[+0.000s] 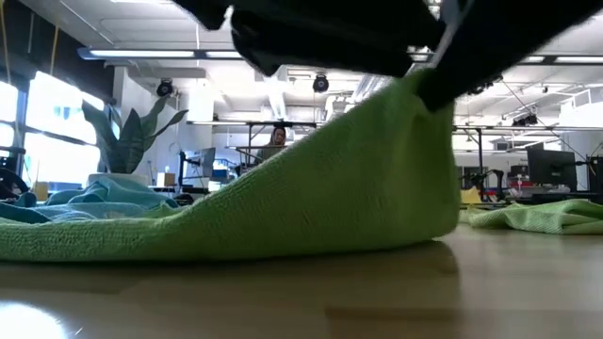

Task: Fold microfiber towels
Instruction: Fold the green microfiber towel

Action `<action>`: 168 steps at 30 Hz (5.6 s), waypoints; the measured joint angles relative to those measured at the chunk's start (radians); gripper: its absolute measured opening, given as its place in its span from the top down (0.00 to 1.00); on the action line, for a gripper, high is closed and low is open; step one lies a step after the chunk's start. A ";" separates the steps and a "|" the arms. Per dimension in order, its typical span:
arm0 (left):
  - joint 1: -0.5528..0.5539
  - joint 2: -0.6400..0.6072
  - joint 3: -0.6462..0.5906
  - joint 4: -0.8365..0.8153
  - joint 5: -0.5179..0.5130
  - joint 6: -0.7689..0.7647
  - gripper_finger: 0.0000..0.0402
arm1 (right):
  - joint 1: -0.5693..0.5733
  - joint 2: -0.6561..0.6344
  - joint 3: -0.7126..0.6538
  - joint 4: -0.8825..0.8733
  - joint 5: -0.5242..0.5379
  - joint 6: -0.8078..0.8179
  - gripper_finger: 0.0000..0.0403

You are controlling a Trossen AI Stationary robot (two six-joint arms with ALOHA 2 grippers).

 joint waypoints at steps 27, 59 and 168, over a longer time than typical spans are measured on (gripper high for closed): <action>0.034 0.005 0.000 -0.075 -0.024 -0.161 0.65 | -0.040 -0.001 0.032 0.017 -0.107 -0.053 1.00; 0.011 0.005 0.000 -0.074 0.020 -0.239 1.00 | 0.025 -0.002 -0.107 0.063 0.032 -0.117 0.54; -0.084 -0.035 0.000 -0.811 -0.070 -0.966 0.99 | -0.433 0.047 -0.089 0.173 -0.282 -0.921 0.93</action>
